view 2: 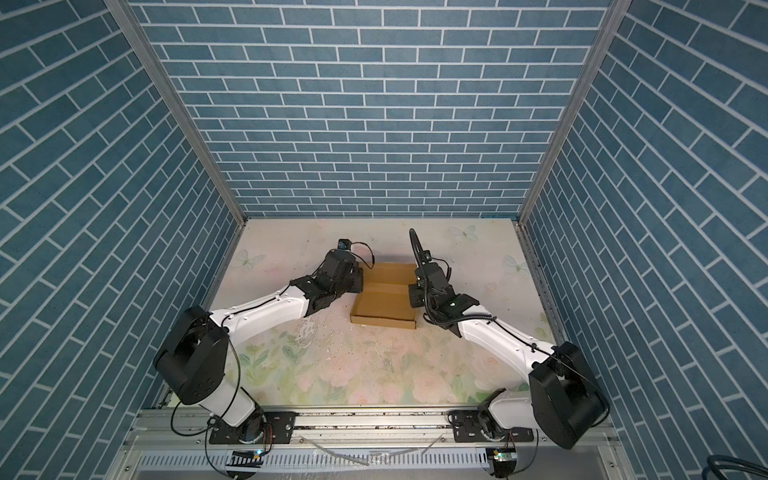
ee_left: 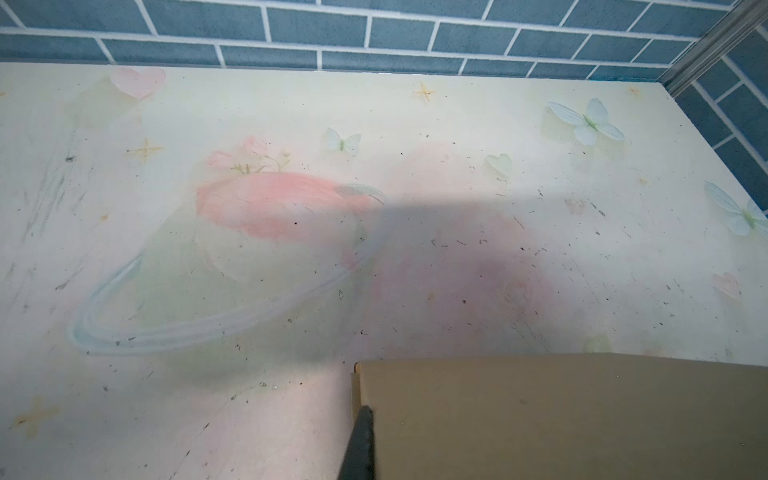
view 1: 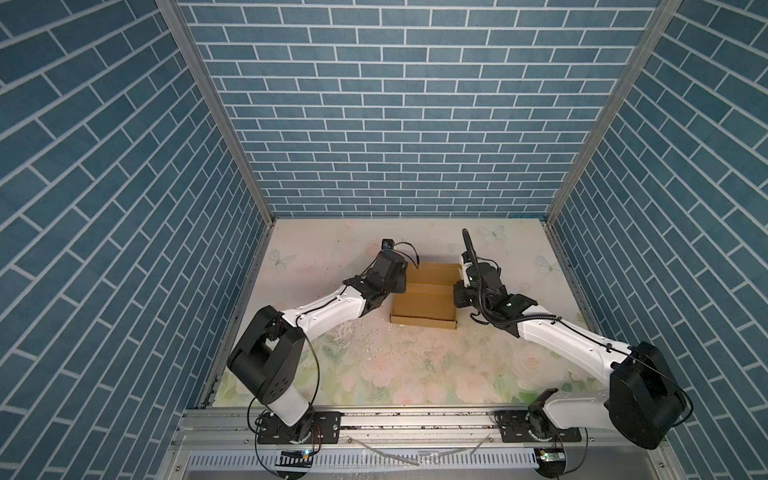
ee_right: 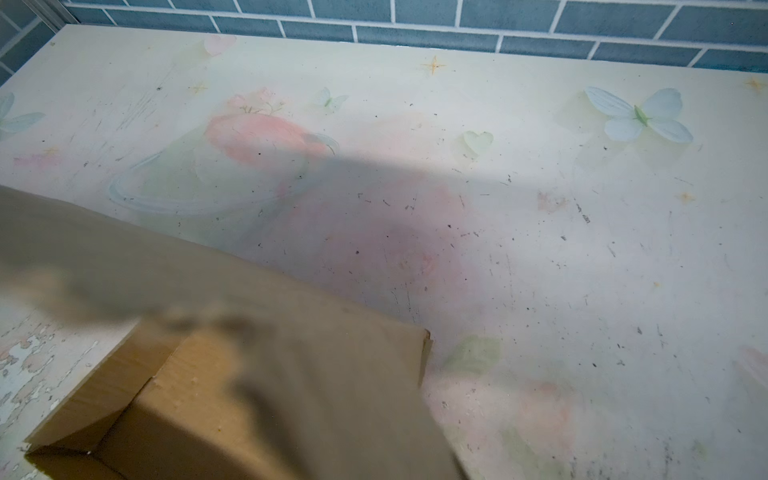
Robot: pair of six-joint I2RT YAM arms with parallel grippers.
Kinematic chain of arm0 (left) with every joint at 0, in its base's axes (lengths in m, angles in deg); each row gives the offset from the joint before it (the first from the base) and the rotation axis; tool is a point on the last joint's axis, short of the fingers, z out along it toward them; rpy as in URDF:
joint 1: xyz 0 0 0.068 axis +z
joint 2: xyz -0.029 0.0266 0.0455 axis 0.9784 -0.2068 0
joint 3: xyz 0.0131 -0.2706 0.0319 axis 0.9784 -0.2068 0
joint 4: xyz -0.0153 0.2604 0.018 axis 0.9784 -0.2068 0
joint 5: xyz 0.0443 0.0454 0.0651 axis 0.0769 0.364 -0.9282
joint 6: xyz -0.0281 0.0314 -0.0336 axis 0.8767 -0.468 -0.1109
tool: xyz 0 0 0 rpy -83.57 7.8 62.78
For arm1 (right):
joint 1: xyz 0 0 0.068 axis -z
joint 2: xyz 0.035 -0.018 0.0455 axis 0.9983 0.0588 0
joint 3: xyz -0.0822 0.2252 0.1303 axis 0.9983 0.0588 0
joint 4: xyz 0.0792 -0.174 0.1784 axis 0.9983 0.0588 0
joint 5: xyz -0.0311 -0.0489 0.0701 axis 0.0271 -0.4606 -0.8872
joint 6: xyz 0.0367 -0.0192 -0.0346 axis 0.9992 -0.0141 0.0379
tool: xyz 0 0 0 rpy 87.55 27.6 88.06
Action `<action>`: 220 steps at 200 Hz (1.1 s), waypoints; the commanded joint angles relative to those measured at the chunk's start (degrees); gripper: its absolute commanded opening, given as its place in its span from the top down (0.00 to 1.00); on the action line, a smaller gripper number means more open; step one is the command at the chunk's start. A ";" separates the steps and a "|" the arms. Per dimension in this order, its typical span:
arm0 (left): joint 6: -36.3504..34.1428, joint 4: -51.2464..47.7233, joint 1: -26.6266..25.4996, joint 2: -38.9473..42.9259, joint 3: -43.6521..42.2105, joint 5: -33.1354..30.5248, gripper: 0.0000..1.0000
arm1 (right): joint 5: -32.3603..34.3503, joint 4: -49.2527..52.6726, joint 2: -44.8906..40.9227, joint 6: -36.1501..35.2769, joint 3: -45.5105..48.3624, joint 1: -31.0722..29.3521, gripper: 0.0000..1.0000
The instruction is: Fold the paper box
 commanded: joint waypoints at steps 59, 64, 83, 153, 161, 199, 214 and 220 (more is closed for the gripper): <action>2.23 3.18 -1.74 3.10 -4.48 -2.24 0.94 | 1.45 -2.09 -1.27 4.50 2.75 -2.35 0.96; 2.36 3.28 -1.96 3.09 -4.57 -2.44 0.94 | 1.57 -2.27 -1.28 4.64 2.90 -2.54 0.96; 3.12 3.66 -2.40 2.95 -4.81 -3.13 0.94 | 2.32 -2.62 -1.28 5.25 3.34 -3.16 0.96; 4.33 5.89 -3.85 4.04 -6.90 -5.87 0.94 | 4.10 -4.92 -2.13 8.14 6.61 -4.83 0.93; 4.45 6.16 -3.90 4.18 -7.29 -6.05 0.94 | 3.96 -5.32 -2.20 8.49 7.02 -5.02 0.93; 4.54 7.29 -4.60 4.93 -9.08 -6.83 0.94 | 4.26 -6.47 -2.29 9.34 7.85 -5.93 0.86; 4.49 7.66 -4.70 5.20 -9.70 -6.84 0.94 | 4.41 -6.38 -2.41 9.57 7.97 -6.31 0.85; 4.44 7.87 -4.78 5.32 -9.95 -6.84 0.94 | 4.50 -6.38 -2.46 9.68 8.10 -6.50 0.85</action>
